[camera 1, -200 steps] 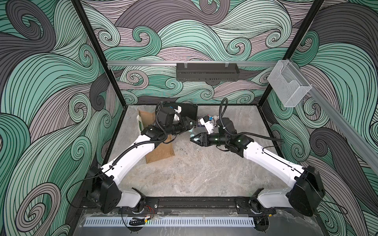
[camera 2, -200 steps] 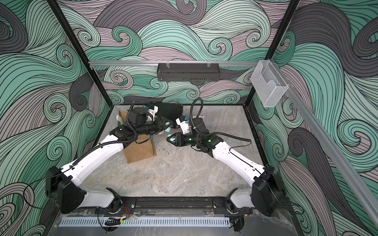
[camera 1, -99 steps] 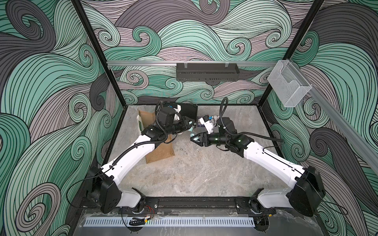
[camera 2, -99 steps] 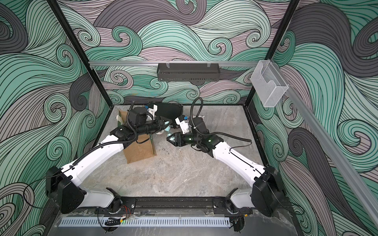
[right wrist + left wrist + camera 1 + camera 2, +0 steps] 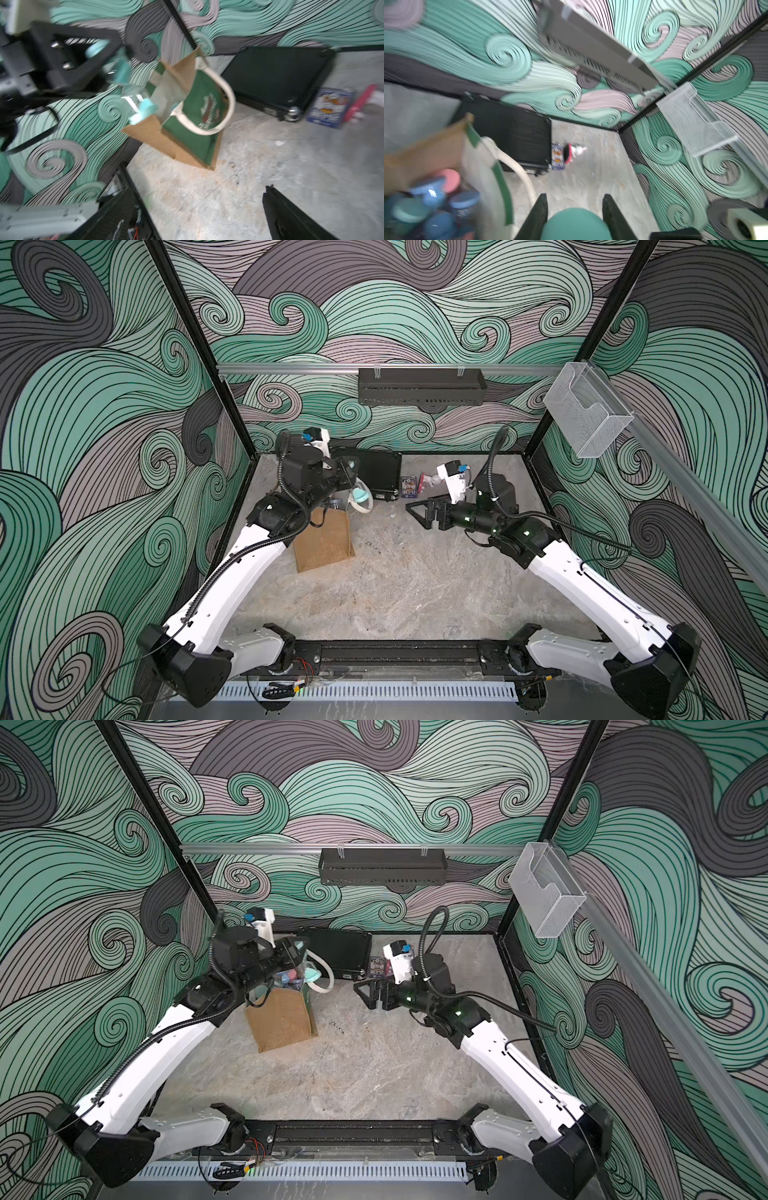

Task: Put the hourglass into the canvas bag
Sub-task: Place the hourglass in the canvas bag.

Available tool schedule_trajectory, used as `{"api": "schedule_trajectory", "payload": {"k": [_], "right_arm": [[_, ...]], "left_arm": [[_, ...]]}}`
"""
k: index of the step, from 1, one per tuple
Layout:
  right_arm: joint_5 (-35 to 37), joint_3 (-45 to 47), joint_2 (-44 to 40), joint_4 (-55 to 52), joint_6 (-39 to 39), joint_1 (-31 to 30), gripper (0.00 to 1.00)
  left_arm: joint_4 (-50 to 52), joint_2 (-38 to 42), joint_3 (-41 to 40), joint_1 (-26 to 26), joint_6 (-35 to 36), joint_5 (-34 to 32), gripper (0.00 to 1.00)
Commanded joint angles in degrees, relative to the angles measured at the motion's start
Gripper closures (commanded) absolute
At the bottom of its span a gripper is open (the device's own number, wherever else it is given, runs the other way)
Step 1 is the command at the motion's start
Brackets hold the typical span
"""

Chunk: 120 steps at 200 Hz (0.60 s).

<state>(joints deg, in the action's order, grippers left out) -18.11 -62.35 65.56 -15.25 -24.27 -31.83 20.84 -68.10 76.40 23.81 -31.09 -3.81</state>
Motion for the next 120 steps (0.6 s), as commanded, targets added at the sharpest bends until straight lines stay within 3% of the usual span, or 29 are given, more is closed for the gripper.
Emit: {"api": "schedule_trajectory", "payload": {"k": [1,45,96,120], "right_arm": [[6.59,3.01,-0.69,-0.96,-0.15,5.48,0.01],[5.88,6.03,0.44,3.38,-0.19,9.17,0.0],[3.32,8.71,2.44,5.75,-1.9,11.84,0.0],[1.97,10.05,2.73,6.73,-3.37,13.83,0.01]], "left_arm": [[4.4,-0.14,1.08,-5.17,6.0,-7.09,0.85],[0.37,-5.79,-2.16,-10.92,12.28,-10.7,0.88],[-1.85,-14.9,-5.69,-11.47,14.35,-10.63,0.9],[1.75,-19.91,-4.52,-12.13,12.24,-11.01,0.89]]}}
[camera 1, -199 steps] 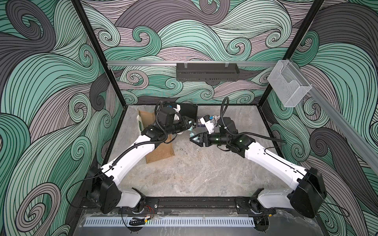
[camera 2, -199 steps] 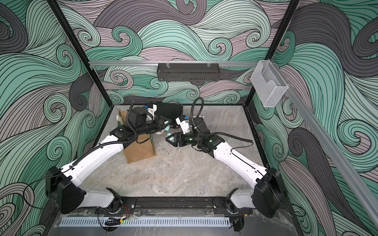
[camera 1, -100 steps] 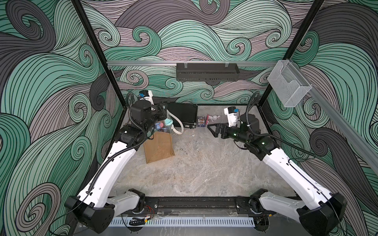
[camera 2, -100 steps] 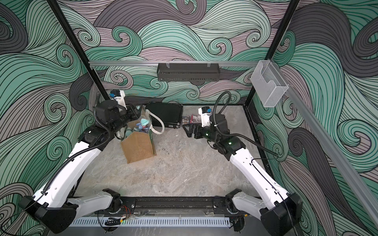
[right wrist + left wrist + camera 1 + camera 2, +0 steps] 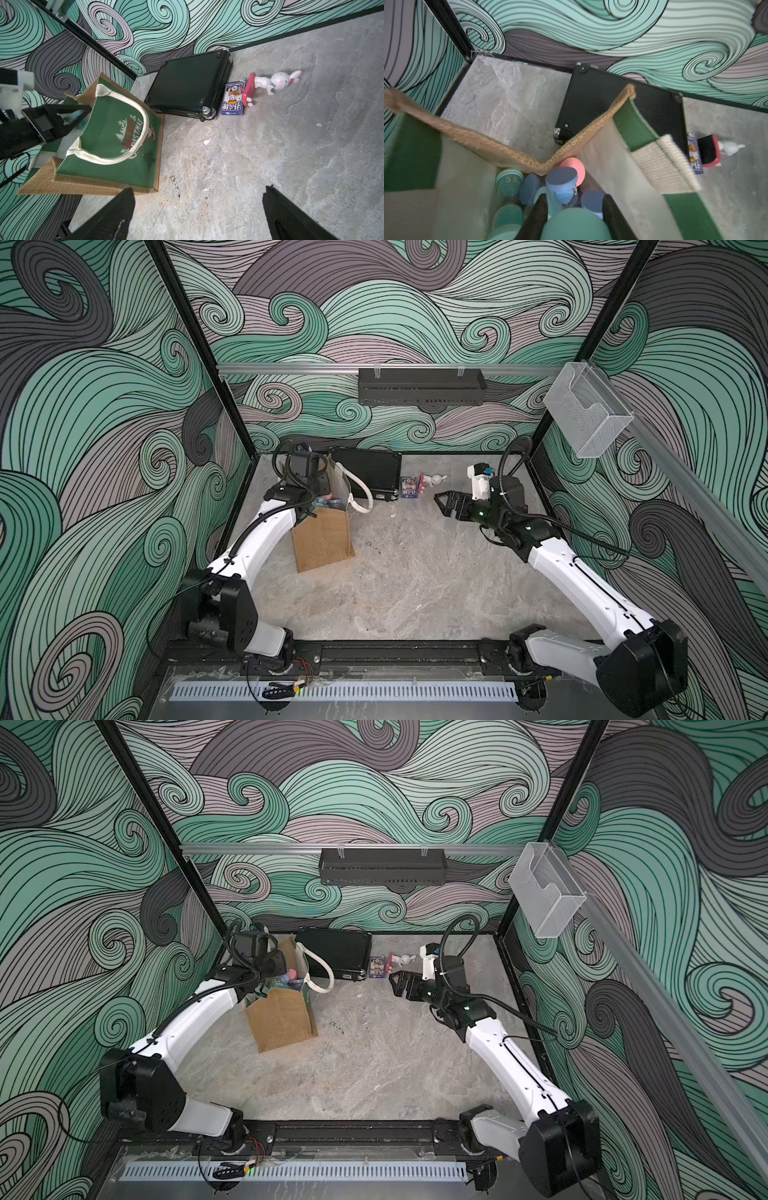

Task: Put the hourglass into the canvas bag
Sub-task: Place the hourglass in the canvas bag, then reset both arms

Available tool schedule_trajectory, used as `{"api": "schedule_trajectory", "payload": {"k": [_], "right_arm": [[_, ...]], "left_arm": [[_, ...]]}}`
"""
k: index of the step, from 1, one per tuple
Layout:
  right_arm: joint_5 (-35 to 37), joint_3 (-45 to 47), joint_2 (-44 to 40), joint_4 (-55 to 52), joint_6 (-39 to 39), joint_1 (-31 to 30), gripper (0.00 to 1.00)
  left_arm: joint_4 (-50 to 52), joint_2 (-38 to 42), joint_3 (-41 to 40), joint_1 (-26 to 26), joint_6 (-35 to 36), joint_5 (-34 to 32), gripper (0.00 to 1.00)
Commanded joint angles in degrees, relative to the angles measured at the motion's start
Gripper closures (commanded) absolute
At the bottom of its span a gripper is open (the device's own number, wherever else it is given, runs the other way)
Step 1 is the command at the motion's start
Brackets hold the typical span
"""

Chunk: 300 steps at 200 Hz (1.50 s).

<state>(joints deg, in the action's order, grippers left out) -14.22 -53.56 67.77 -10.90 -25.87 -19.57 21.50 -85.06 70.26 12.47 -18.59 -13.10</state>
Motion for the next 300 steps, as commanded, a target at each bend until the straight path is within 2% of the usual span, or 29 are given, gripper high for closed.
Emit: {"api": "schedule_trajectory", "payload": {"k": [1,15,27,62,79,103,145,169,184,197,220,242,268,300], "right_arm": [[-1.98,1.26,0.57,2.38,-1.75,1.65,0.01],[-2.26,1.87,0.54,2.37,-1.83,2.37,0.0],[-2.56,2.12,0.53,2.3,-2.25,3.31,0.01],[-3.08,2.68,0.94,3.47,-3.26,4.92,0.0],[-3.54,2.19,1.25,3.27,-3.33,5.37,0.0],[-3.45,1.77,1.31,3.34,-3.29,5.68,0.0],[-2.24,0.14,1.11,1.51,-2.82,6.62,0.0],[0.3,-0.87,0.22,0.3,-1.97,7.44,0.0],[4.21,-1.66,-0.15,-1.37,-1.02,8.15,0.0],[8.85,-1.89,-0.59,-2.46,0.67,8.84,0.0],[19.48,-0.63,-1.35,-3.05,1.33,10.9,0.0],[26.41,3.41,-0.84,1.84,1.88,13.24,0.0],[35.64,8.86,1.91,9.25,4.32,14.74,0.0],[42.18,13.8,5.89,16.6,8.22,15.16,0.0]], "left_arm": [[1.36,-3.11,1.72,-0.78,-0.37,-1.78,0.89],[4.94,-4.53,2.86,-0.87,-1.84,-2.78,0.88],[4.72,-5.24,2.21,-0.89,-1.76,-3.2,0.8],[5.96,-6.43,2.25,-1.13,-2.07,-4.39,0.72],[6.54,-5.49,2.66,-1.36,-2.14,-5.49,0.52],[5.74,-2.91,3.09,-1.48,-1.3,-4.56,0.43],[3.62,3.13,2.58,-1.62,0.39,-2.43,0.13],[5.19,9.02,3.09,-1.92,0.72,-1.06,0.02],[6.93,12.56,3.38,-2.47,0.46,-0.64,0.01],[9.44,15.83,3.28,-3.5,-1.35,-3.21,0.01],[11.91,22.29,-0.31,-5.74,-5.54,-11.15,0.01],[13.13,25.88,-6.22,-9.78,-11.01,-22.37,0.02],[12.33,24.09,-14.24,-16.87,-15.44,-26.44,0.02],[2.23,19.01,-24.16,-19.23,-13.29,-29.99,0.01]]}}
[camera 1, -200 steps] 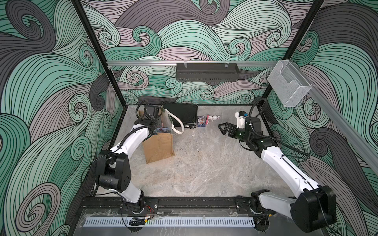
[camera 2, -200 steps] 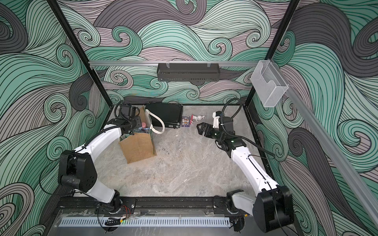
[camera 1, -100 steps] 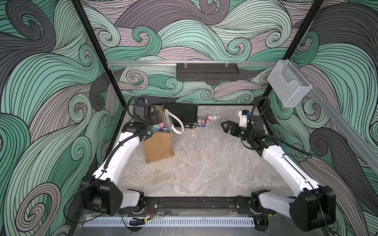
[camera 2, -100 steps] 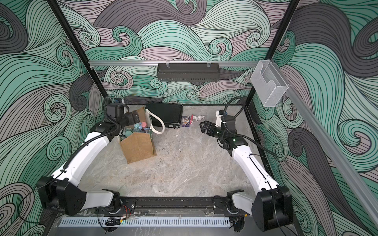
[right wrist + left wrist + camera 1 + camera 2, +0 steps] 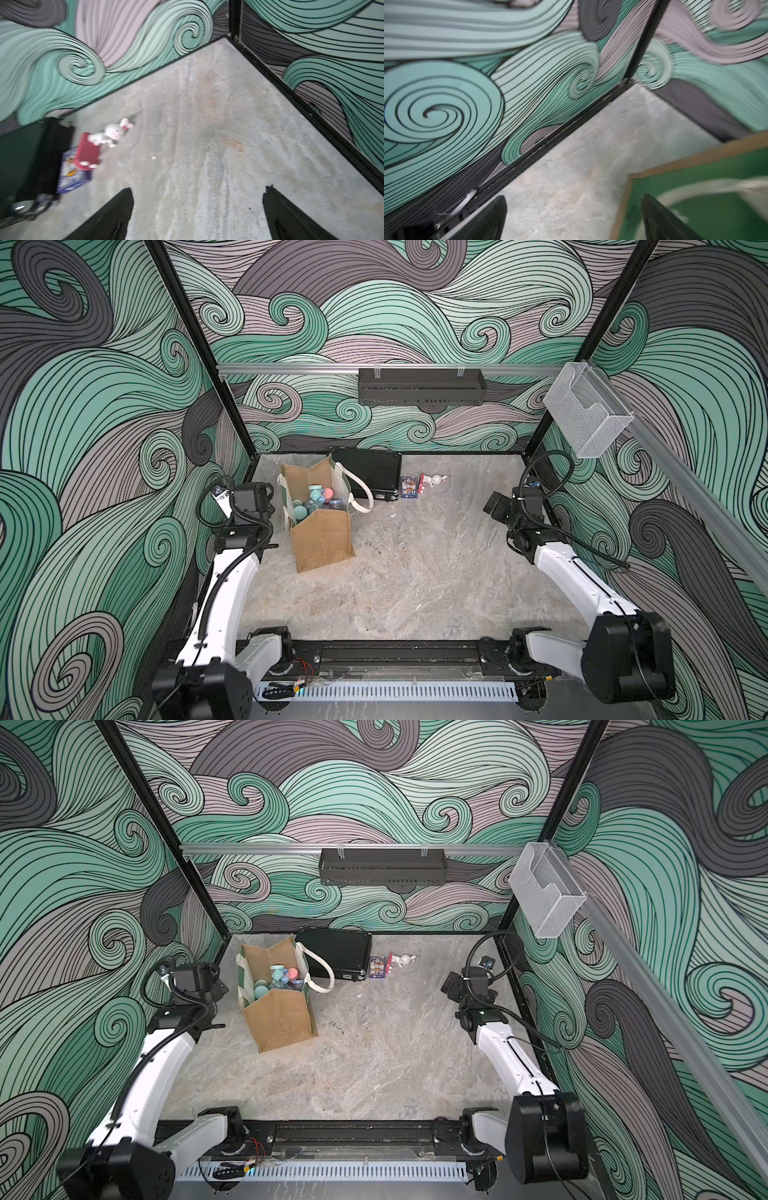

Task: Put the hourglass into the canvas bag
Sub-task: Reset both arms

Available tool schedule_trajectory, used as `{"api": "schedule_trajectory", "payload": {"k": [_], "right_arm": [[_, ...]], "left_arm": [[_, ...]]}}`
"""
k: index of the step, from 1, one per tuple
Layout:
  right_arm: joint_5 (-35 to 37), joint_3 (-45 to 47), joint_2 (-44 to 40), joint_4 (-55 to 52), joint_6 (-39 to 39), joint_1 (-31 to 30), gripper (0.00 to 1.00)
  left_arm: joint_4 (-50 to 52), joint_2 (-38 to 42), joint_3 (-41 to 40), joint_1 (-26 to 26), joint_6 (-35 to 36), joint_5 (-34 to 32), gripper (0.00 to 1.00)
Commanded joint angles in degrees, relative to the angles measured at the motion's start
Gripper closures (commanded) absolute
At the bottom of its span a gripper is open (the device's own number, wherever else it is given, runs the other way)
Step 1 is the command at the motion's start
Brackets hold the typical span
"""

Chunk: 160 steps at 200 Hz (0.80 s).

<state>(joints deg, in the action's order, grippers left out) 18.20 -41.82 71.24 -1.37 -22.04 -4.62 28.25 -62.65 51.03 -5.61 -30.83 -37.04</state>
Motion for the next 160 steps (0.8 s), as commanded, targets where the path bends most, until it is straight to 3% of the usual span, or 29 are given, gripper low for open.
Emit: {"api": "schedule_trajectory", "payload": {"k": [1,31,78,103,127,142,160], "right_arm": [[9.89,2.17,2.5,7.16,4.61,0.26,0.0],[10.54,6.57,6.44,17.61,11.5,1.47,0.0],[-1.31,10.95,14.62,34.76,19.28,2.19,0.0],[-8.37,14.06,14.79,39.79,22.29,1.99,0.0],[-13.17,20.52,18.28,56.26,24.15,1.99,0.0],[-14.05,17.85,16.36,47.36,23.3,2.79,0.01],[-14.09,19.01,17.69,52.03,23.51,2.85,0.0]], "left_arm": [[-4.92,-3.5,-5.12,-1.2,-0.93,-6.04,0.01],[-19.67,-7.74,-11.32,-1.25,7.37,1.3,0.01],[-37.97,-14.3,-15.85,-1.05,14.42,15.43,0.01],[-51.38,-16.09,-21.03,-0.91,17.84,19.93,0.01],[-60.32,-16.94,-24.32,-0.62,20.97,25.38,0.02],[-71.07,-20.57,-28.7,-0.3,23.91,29.68,0.01],[-74.31,-24.44,-28.41,0.39,25.91,30.6,0.01]]}}
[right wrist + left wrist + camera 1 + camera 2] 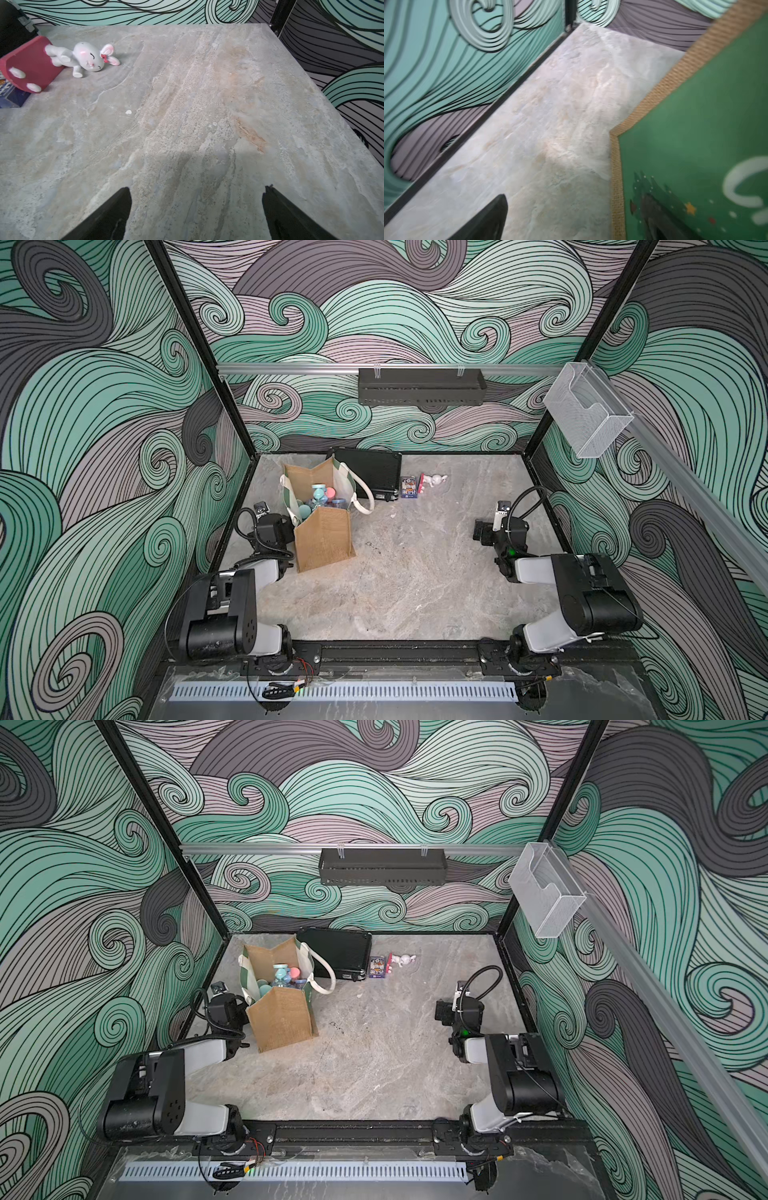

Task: Put the hourglass into the canvas bag
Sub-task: Reset both arms

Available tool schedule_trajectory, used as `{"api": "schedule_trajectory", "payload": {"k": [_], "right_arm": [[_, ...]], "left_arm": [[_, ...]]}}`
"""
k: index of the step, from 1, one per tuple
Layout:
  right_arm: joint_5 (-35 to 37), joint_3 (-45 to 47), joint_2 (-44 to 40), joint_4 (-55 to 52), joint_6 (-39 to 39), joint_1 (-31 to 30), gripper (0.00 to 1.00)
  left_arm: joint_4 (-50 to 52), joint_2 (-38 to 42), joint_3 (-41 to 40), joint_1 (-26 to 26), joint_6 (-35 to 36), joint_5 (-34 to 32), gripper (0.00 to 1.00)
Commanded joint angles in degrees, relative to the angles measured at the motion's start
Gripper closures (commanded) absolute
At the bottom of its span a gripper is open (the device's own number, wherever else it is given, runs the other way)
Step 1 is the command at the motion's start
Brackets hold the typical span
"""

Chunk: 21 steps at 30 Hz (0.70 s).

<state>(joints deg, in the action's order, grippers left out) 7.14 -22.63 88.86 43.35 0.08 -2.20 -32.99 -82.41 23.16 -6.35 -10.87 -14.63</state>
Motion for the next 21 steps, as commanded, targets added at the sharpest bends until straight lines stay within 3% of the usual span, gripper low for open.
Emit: {"api": "schedule_trajectory", "payload": {"k": [1,3,5,21], "right_arm": [[-3.02,-0.24,-0.14,7.03,1.41,0.43,0.0],[-3.11,-0.51,-0.96,4.87,1.42,0.27,0.0],[-3.07,-0.31,-0.48,6.29,1.4,0.35,0.0],[-3.52,-0.45,-0.87,5.24,1.46,0.37,0.0]], "left_arm": [[-12.67,-4.77,-0.29,1.19,6.04,8.12,0.01],[-6.12,-4.29,2.67,2.64,5.3,4.36,0.01],[-7.55,-4.89,2.55,3.71,6.37,2.27,0.01],[-6.6,-4.43,2.64,3.8,6.0,2.05,0.02]]}}
